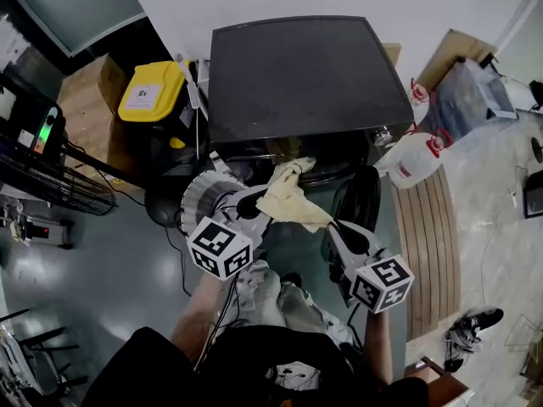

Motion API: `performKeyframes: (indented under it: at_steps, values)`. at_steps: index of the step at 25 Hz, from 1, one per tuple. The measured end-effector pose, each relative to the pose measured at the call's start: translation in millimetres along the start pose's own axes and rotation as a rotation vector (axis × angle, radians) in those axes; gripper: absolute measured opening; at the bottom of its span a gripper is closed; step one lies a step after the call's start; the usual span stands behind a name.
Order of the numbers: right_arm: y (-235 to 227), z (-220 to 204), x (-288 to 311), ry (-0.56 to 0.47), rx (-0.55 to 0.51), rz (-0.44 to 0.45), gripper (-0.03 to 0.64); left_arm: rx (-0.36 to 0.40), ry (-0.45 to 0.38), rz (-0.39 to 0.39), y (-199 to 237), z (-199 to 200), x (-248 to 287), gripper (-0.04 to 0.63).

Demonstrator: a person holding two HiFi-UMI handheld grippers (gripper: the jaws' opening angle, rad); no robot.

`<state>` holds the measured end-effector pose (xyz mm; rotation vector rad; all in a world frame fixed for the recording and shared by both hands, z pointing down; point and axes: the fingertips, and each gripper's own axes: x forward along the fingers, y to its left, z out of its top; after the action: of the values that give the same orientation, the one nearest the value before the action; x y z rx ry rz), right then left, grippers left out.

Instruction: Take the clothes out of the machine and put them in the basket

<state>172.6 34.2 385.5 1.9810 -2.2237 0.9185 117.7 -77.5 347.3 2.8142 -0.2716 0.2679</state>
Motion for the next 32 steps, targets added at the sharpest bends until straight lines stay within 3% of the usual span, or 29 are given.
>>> performKeyframes:
  at_steps: [6, 11, 15, 19, 23, 27, 32]
  values:
    - [9.6, -27.0, 20.8, 0.052, -0.071, 0.032, 0.071, 0.014, -0.146, -0.012, -29.4, 71.0, -47.2, 0.0]
    - [11.6, -86.6, 63.8, 0.206, -0.203, 0.069, 0.302, 0.007, -0.258, -0.003, -40.4, 118.2, -88.0, 0.0]
    - [16.0, -158.8, 94.8, 0.383, -0.266, 0.086, 0.379, 0.028, -0.322, 0.003, -50.9, 147.8, -124.0, 0.0]
    - [30.8, -198.2, 115.9, 0.438, -0.22, 0.08, 0.338, 0.066, -0.37, 0.039, -56.9, 171.1, -164.5, 0.0]
    - [57.2, -195.9, 132.1, 0.403, -0.105, 0.13, 0.088, 0.144, -0.337, 0.134, -40.9, 175.1, -197.5, 0.0]
    - [83.7, -171.8, 143.9, 0.375, -0.064, 0.176, 0.063, 0.215, -0.27, 0.249, -7.4, 163.6, -229.0, 0.0]
    - [121.5, -106.5, 151.5, 0.236, 0.004, 0.233, 0.06, 0.271, -0.154, 0.334, 38.2, 141.7, -255.2, 0.0]
